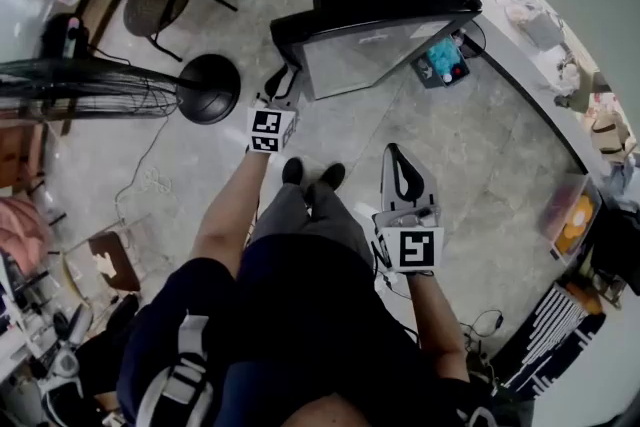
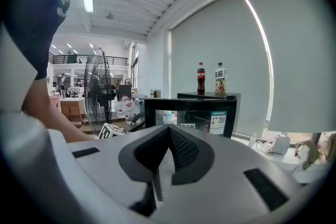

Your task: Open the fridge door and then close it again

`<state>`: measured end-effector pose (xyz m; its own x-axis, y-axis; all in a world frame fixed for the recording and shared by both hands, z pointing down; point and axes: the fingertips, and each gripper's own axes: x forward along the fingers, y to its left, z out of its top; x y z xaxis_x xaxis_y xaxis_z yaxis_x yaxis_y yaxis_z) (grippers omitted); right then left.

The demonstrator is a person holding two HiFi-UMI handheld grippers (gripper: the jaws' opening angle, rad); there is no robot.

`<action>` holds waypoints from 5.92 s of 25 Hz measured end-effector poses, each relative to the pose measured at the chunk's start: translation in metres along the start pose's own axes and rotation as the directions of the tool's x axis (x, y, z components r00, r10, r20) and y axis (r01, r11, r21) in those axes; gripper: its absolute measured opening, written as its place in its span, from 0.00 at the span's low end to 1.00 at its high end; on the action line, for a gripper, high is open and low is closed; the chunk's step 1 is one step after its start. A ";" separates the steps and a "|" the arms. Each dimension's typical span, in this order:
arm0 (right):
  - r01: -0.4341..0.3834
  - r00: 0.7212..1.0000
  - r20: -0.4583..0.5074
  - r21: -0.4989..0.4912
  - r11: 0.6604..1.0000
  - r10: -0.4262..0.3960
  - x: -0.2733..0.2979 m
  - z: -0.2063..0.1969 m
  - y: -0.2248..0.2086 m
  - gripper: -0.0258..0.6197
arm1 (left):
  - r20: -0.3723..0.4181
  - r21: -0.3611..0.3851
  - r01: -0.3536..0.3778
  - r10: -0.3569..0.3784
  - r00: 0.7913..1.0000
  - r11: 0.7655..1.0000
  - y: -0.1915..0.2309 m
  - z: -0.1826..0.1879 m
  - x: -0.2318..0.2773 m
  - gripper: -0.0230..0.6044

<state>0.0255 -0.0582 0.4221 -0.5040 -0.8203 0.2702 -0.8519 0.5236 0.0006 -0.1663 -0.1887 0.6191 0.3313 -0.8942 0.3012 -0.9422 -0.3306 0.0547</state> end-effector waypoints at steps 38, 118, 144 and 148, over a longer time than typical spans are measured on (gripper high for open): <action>0.288 0.956 -0.058 -0.010 0.958 -0.288 -0.104 -0.028 0.096 0.07 | -0.041 0.136 0.055 -0.050 0.998 0.989 -0.111 -0.029 -0.082 0.15; 0.155 0.988 0.004 -0.080 0.985 -0.155 -0.113 -0.029 0.058 0.20 | -0.034 0.206 0.076 -0.071 0.997 0.976 -0.149 -0.013 -0.195 0.07; 0.286 0.958 -0.016 -0.067 0.956 -0.288 -0.016 -0.045 0.081 0.51 | 0.036 0.192 0.035 -0.043 0.998 0.981 -0.067 0.025 -0.262 0.07; 0.305 0.951 -0.028 -0.067 0.950 -0.307 -0.002 -0.050 0.083 0.52 | 0.041 0.178 0.019 -0.027 0.999 0.984 -0.054 0.025 -0.271 0.07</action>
<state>-0.0374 -0.0013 0.4701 -0.2140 -0.9348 0.2834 -0.9534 0.2631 0.1478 -0.2042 0.0637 0.5108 0.3584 -0.8965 0.2605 -0.9114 -0.3965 -0.1103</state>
